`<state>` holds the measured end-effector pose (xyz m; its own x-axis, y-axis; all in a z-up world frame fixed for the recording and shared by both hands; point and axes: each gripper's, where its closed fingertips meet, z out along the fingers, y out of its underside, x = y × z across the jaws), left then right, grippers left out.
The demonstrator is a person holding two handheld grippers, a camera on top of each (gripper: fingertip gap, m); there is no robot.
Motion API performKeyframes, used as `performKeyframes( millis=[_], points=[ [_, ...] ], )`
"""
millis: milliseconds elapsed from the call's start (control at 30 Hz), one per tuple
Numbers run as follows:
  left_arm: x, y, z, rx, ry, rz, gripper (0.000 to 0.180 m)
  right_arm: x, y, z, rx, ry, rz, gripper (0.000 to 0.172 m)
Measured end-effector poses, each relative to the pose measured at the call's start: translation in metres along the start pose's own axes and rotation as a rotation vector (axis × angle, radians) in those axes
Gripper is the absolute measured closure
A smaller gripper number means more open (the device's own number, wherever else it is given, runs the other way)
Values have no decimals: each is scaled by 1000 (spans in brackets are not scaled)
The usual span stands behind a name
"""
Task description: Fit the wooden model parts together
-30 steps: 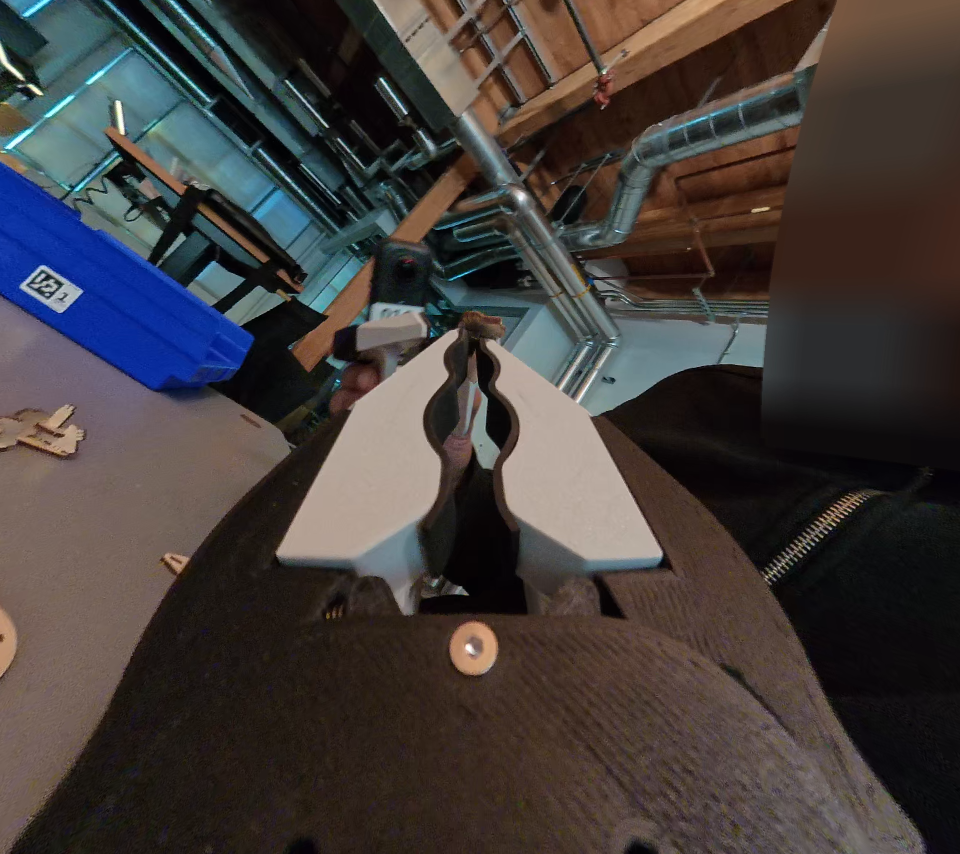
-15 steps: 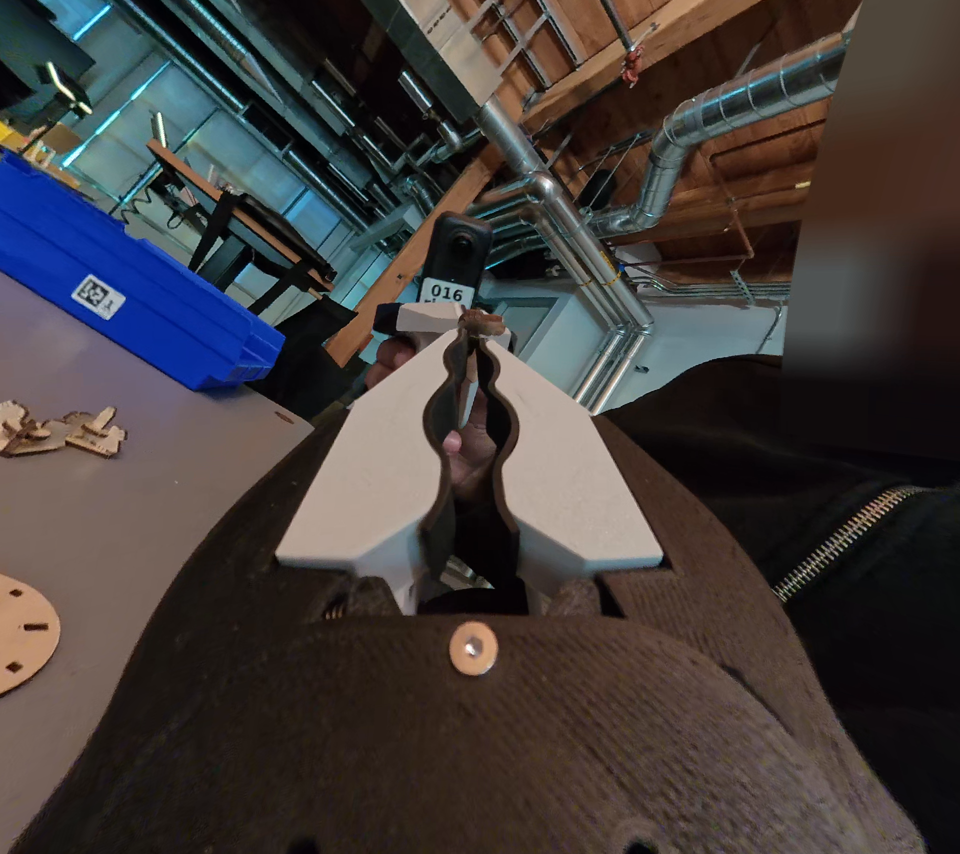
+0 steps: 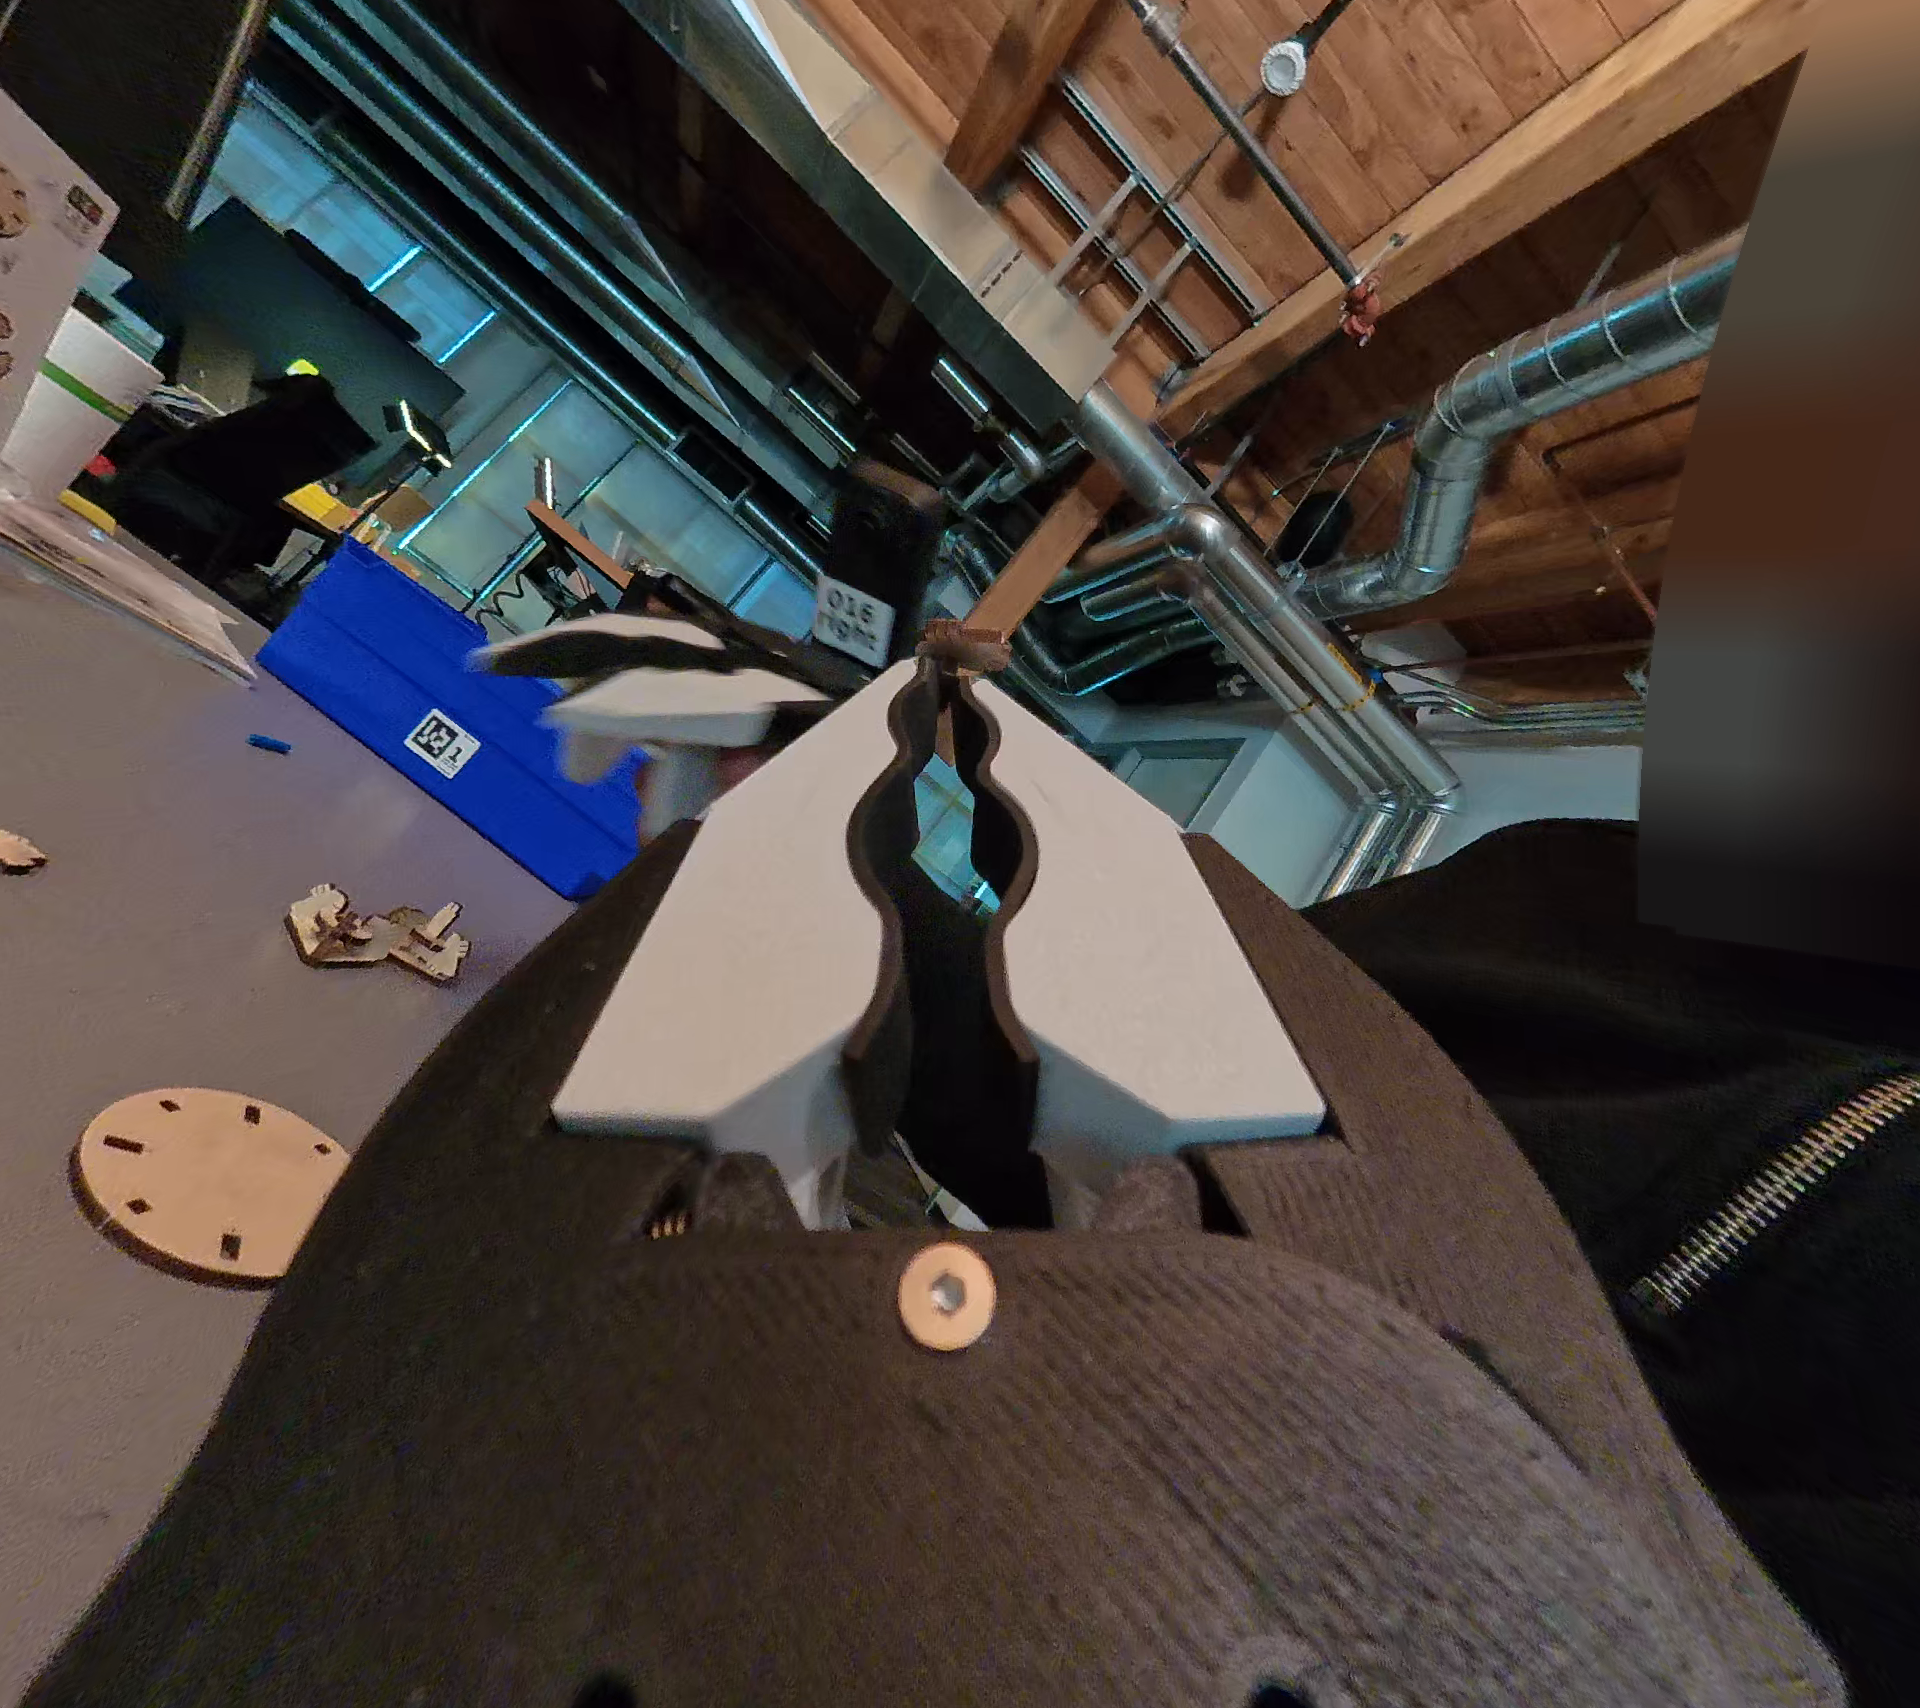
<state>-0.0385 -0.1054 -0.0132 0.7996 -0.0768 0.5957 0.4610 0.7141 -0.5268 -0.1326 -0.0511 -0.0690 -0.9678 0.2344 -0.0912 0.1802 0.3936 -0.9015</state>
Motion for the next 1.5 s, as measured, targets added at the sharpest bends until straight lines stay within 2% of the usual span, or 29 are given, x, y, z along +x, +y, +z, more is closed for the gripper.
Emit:
performKeyframes(
  millis=[67,100,133,233,367,500,600,667,800,967,1100,1167,1233,1300,1400,1500],
  points=[
    [-1,1,0,-4,-7,-4,180,58,42,3,-328,163,-249,151],
    [-2,1,0,-7,-11,-3,180,79,57,4,-447,189,-339,158],
    [-3,2,0,-8,-16,-2,180,89,68,8,-520,161,-383,157],
    [-6,2,0,-11,-29,-5,180,79,79,31,-566,-34,-316,159],
    [-9,3,0,-16,-39,-13,180,84,91,48,-662,-79,-351,150],
    [-10,0,-2,3,-40,-31,180,79,90,58,-627,-140,-281,162],
    [-13,-3,-4,17,-58,-36,180,72,89,58,-614,-137,-263,164],
    [-19,-4,-7,20,-106,-20,180,51,76,56,-545,-161,-233,172],
    [-27,-10,-14,44,-190,26,180,-15,45,50,-382,-273,-177,172],
    [-30,-11,-16,61,-190,-3,180,-51,64,49,-424,-270,-167,172],
    [-29,-12,-16,65,-186,-10,180,-5,76,47,-487,-44,-218,172],
    [-30,-11,-16,62,-185,-15,180,29,77,43,-518,57,-189,162],
    [-30,-11,-16,64,-185,-19,180,52,81,43,-540,74,-79,147],
    [-31,-11,-17,66,-194,-18,180,64,84,48,-533,45,21,141],
    [-32,-11,-18,61,-208,-9,180,78,91,53,-548,78,-7,143],
    [-34,-12,-19,64,-216,-17,180,75,91,55,-551,72,-66,158]
  ],
)
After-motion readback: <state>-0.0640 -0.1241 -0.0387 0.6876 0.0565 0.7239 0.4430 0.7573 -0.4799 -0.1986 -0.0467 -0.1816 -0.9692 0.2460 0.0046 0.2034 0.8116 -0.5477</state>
